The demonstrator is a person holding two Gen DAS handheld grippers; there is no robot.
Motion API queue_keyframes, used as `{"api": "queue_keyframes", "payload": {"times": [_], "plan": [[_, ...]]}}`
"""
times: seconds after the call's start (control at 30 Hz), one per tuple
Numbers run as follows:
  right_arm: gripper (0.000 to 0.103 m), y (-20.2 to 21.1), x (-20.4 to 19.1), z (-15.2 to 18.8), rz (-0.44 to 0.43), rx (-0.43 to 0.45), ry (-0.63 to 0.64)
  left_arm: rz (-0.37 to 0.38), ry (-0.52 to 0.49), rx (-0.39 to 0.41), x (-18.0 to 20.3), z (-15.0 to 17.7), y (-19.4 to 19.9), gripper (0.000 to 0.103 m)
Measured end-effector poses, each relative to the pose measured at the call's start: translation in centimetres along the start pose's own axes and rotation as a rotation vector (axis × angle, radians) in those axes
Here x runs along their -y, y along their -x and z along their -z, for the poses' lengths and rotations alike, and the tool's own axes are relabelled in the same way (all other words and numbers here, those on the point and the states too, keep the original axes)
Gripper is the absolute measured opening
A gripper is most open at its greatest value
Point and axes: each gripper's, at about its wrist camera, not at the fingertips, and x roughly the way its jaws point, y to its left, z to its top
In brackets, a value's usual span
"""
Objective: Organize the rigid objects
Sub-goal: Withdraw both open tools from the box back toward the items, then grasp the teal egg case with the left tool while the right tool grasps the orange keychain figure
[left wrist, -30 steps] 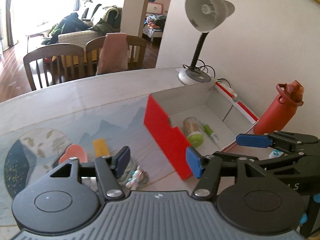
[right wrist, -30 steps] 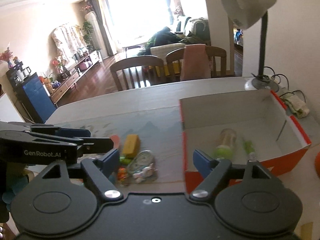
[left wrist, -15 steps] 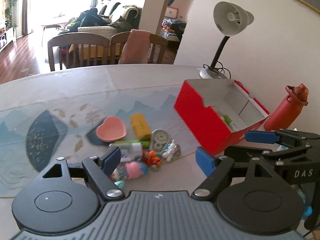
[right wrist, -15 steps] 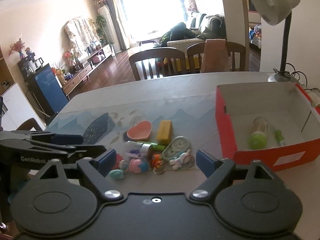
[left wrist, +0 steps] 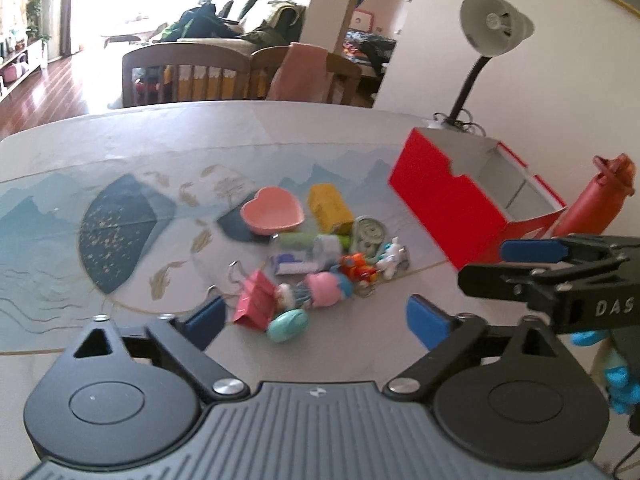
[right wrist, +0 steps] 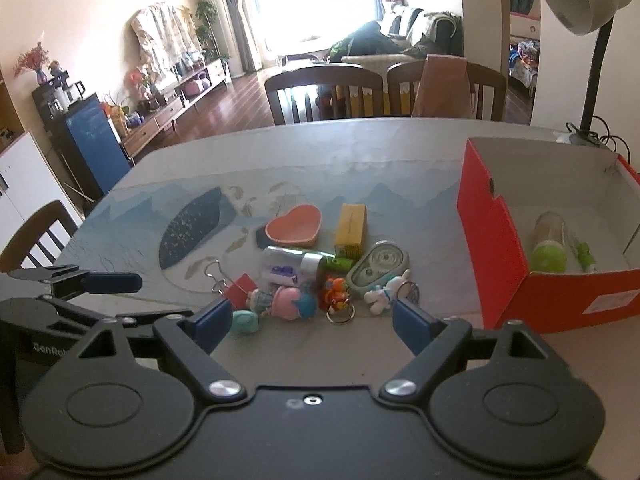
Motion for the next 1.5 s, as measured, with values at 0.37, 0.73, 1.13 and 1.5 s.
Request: {"api": "queue_keyframes", "payload": {"times": [0.37, 0.73, 1.13, 1.5], "plan": [[0.085, -3.4, 0.4, 0.3, 0.054, -0.048, -0.006, -0.083, 0.051, 0.003, -2.1, 2.4, -3.2, 0.102], [0.075, -7.4, 1.5, 0.3, 0.071, -0.105, 0.025, -0.107, 0.055, -0.003, -1.6, 3.2, -6.2, 0.102], [0.058, -10.7, 1.8, 0.1, 0.064, -0.146, 0.08, -0.142, 0.071, -0.004, -0.6, 3.9, -8.6, 0.102], [0.041, -12.5, 1.7, -0.2, 0.052, -0.165, 0.105, -0.191, 0.127, -0.011, -0.4, 4.0, -9.1, 0.07]]}}
